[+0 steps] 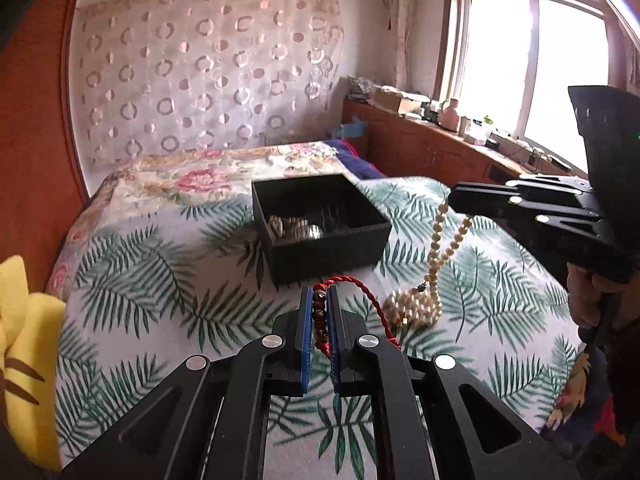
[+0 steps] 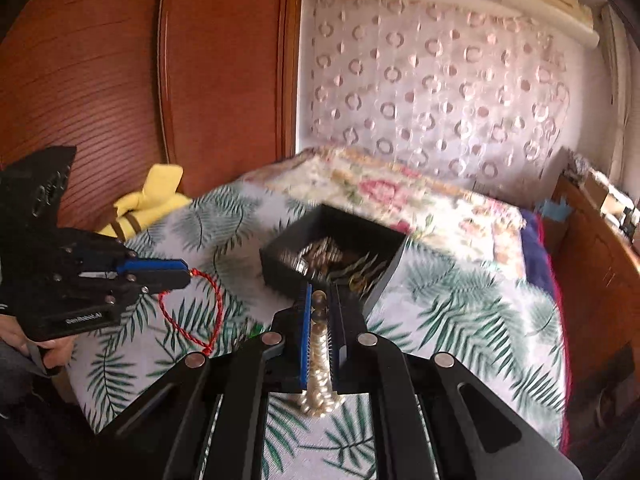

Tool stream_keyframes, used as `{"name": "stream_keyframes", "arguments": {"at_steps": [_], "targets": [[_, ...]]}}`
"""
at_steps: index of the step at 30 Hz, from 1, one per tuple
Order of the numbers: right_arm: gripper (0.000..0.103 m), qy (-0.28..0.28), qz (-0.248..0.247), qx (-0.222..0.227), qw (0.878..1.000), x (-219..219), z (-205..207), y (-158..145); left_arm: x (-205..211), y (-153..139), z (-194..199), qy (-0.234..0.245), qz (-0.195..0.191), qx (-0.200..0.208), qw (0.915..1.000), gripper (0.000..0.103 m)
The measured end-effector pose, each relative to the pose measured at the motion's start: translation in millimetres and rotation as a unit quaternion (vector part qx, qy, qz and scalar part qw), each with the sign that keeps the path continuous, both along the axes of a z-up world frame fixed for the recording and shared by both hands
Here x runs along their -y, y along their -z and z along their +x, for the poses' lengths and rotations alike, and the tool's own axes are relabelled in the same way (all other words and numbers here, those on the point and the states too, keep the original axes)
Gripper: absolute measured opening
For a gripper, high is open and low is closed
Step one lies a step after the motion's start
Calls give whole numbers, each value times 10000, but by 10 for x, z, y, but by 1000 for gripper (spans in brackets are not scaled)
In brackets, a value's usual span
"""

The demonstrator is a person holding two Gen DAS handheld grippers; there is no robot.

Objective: Organize jewelry
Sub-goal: 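Lower the red cord bracelet into the box with left tool while right drops the pearl bracelet in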

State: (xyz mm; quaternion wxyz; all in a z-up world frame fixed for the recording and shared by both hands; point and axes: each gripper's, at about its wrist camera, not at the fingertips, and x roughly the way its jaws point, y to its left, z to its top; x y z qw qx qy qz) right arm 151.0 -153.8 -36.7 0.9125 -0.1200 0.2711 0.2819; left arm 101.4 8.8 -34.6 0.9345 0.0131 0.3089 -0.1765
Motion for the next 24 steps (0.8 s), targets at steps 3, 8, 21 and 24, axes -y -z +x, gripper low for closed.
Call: {"name": "stream_keyframes", "arguments": {"at_steps": [3,8,21,24], "targets": [[8,42,-16,236,9997,12,22,-196,9,-95,69,3,16,99,9999,6],[8,72,12,498,9987,33,83,-456,23,-233,201,-20,67,242,9997,6],[8,68,-8,1024,9947,-100,317,-1059,40,-439,553,-139,192,433,9988,6],[8,142,-115,1064,9942,-151,417,-1150,24,-457,656,-195,205,425,9987,6]]}}
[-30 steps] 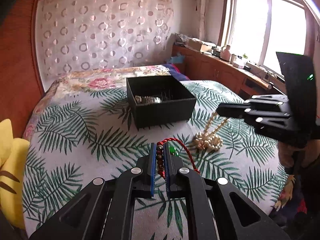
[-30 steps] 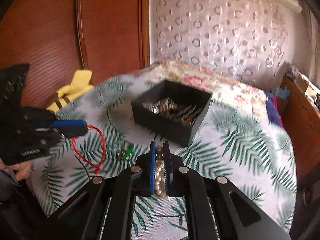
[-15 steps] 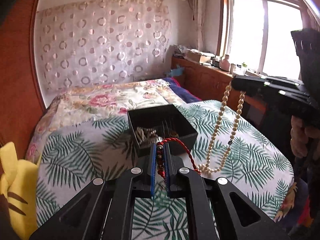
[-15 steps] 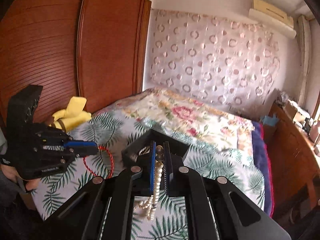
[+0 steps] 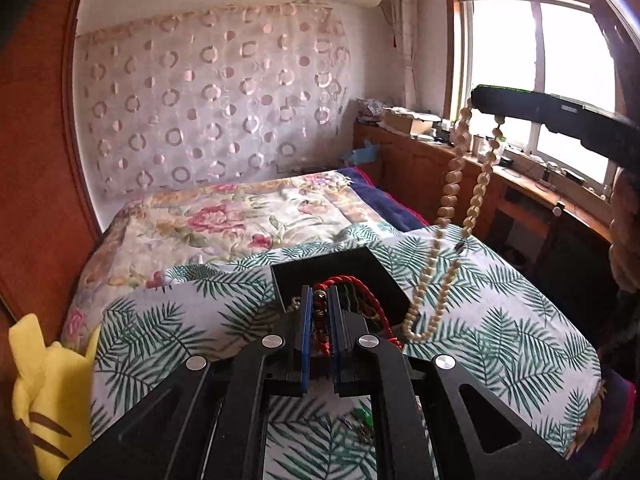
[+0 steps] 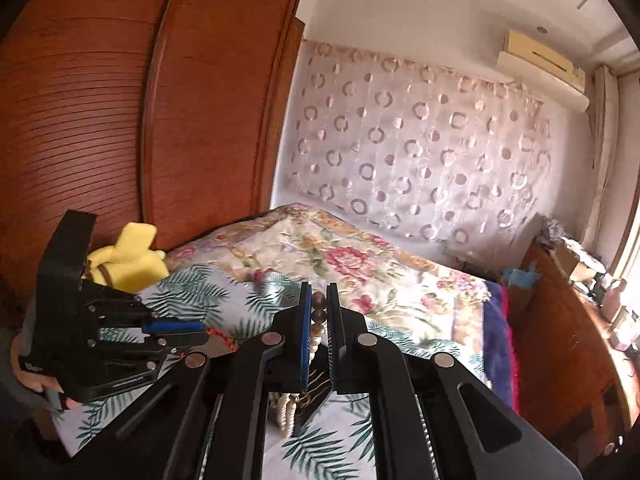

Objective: Organize jewelry
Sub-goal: 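Lower the red cord bracelet into the box with left tool while right drops the pearl bracelet in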

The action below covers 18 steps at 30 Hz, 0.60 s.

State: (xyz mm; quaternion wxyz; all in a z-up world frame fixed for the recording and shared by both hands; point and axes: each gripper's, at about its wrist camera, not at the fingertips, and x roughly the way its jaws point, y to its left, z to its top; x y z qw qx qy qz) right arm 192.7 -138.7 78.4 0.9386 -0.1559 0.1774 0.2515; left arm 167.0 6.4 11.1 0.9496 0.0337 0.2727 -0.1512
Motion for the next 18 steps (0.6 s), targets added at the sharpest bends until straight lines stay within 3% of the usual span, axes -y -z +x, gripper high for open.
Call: {"name": "stream_keyframes", "arguments": {"at_steps": [11,15,18], "targets": [[8,16,-7,30,10000,-52,214,-181,-16,16,269,-135,-29,-97,9999,6],[8,59,59,-228,9997,-63,332,-14,31,91,371,-156,-24,-184,9997,6],[8,86,93,-642,9979,-75,483,277,81,172,453,-164,10,-285,9995,6]]}}
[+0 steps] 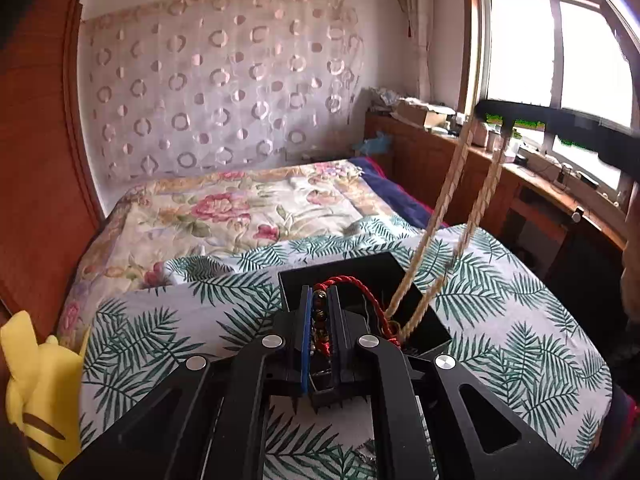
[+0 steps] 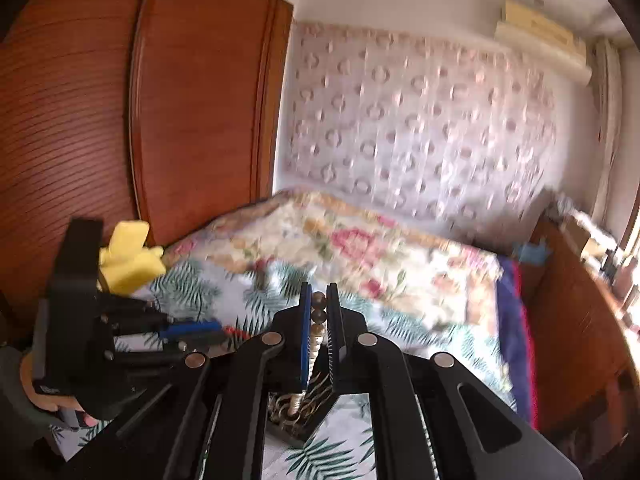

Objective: Organize jewelry
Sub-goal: 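Lower the red cord bracelet into the box with left tool while right drops the pearl bracelet in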

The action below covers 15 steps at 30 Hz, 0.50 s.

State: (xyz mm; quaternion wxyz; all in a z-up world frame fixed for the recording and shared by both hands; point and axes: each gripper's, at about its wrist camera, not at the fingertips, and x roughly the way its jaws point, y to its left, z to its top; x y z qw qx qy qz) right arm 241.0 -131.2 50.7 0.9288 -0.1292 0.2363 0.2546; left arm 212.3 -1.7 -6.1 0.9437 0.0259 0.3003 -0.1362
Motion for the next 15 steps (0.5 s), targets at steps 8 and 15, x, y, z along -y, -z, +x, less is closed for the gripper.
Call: {"name": "stream_keyframes", "arguments": {"at_steps": [8,15], "targets": [[9,-25,142,-964,9952,-23,266,743,83,121,128,28,16,-170,9998,6],[11,-57,172,-1188,9928,-70,251,988,125,126,135,30,28,-170,9998,23]]}}
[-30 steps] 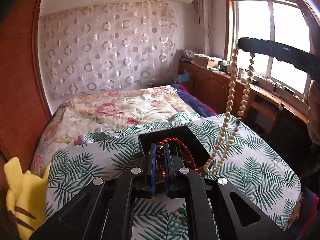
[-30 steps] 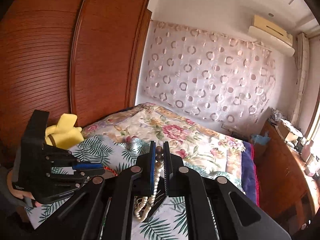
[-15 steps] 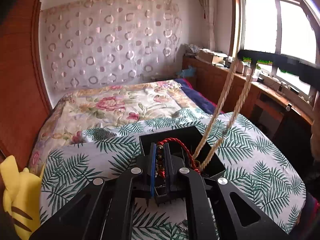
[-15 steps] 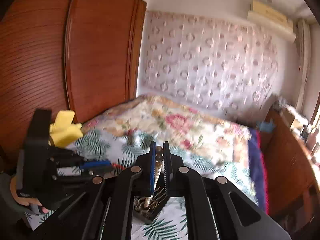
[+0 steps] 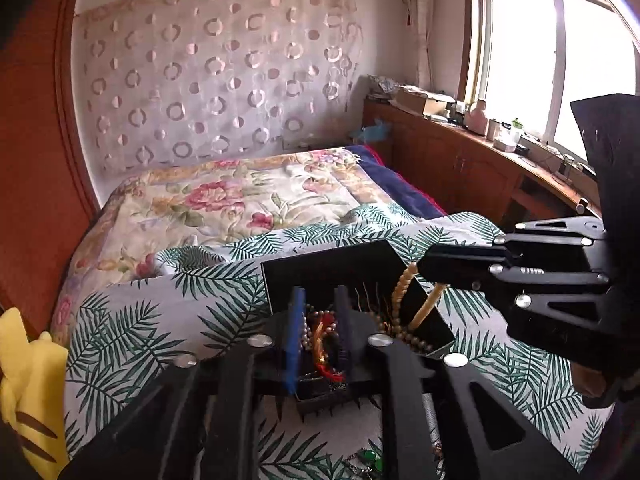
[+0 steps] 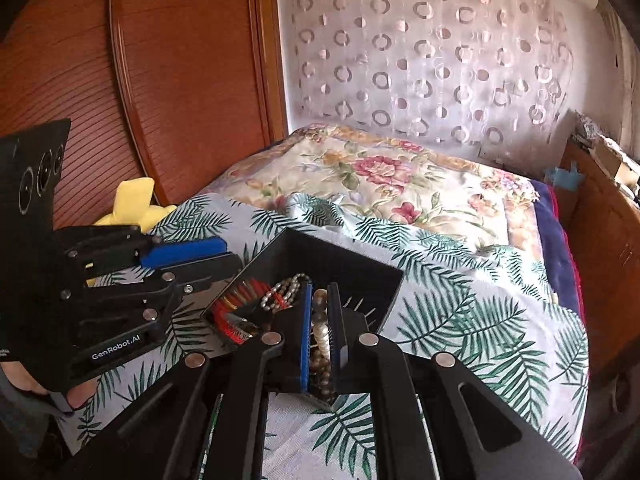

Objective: Organize jewelry
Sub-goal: 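Lower the red cord bracelet into the box with left tool while right drops the pearl bracelet in, then open both tools and withdraw them from the black box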

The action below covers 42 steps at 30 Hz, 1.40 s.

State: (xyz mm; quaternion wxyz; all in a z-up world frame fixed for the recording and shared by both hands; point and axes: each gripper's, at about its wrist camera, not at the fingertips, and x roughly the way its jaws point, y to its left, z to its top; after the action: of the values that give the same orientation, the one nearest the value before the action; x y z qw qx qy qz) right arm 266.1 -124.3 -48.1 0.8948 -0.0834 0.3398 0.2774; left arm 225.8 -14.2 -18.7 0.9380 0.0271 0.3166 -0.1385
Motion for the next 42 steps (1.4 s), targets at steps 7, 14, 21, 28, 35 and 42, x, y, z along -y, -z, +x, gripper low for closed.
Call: {"name": "stream_keyframes", "arguments": {"at_steps": [7,14,21,28,35,42], "targets": [[31,-3,194,68,9998,132,-160,-4,-92,-4,-105,-75,-55,39,9999,59],[31,-163,142,31,9998,254,-539,189,-263,108,-436,-63,-227,94,9997,86],[31,-376,-46,-185,9991,228,-841,465,-375,305,-715,-109,-214,-66,9997,93],[31,-551,-327,-497,9967,134,-958,782,-418,463,-893,-96,-83,-268,9996,95],[31,-700,-622,-682,9933,9,-977,957,-458,616,-964,-102,-10,-491,9987,95],[17,-731,-882,-493,9922,-78,-987,960,-436,690,-940,-83,19,-603,9981,95]]}}
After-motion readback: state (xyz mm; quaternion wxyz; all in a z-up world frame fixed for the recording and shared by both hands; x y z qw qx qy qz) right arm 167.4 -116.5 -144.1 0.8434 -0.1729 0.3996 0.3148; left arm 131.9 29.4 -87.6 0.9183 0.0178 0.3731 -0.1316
